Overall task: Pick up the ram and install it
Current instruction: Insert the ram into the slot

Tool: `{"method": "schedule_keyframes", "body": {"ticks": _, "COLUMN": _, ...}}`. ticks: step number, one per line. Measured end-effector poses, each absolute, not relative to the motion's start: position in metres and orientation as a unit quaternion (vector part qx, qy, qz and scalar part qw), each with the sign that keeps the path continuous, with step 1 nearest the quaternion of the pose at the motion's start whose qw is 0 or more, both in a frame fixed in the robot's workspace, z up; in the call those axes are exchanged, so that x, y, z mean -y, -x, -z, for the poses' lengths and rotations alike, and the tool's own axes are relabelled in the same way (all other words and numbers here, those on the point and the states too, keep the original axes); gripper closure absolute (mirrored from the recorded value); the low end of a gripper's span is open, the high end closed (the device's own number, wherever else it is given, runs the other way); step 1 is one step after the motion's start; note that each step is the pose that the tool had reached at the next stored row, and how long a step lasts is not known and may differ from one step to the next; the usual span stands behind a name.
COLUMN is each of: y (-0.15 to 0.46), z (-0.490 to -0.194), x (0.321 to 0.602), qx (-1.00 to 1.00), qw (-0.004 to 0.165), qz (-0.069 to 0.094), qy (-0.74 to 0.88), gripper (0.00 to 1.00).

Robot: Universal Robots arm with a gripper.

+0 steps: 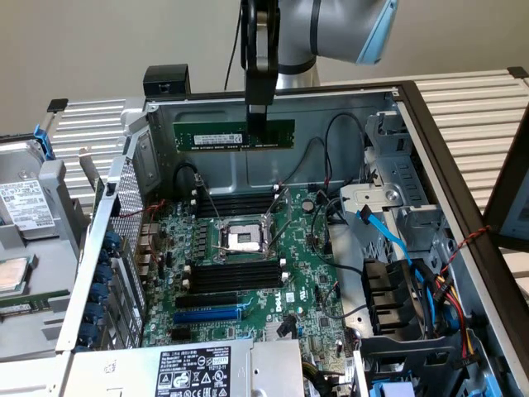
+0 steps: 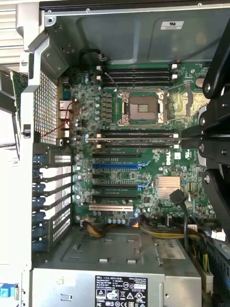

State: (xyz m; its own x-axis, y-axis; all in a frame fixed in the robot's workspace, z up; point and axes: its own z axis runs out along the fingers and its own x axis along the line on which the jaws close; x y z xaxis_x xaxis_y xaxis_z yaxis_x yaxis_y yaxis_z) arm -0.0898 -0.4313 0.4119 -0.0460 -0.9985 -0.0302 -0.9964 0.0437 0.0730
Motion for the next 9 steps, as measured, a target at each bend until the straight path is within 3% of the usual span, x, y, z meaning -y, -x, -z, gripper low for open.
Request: {"method": "schedule_keyframes", "body": {"ticks": 9, "y": 0.0901, "z": -0.4080, "x": 0.4312, "qx": 0.722, "qw": 0.014, "qz": 0.037, "qy": -0.690, "gripper": 0.87}}
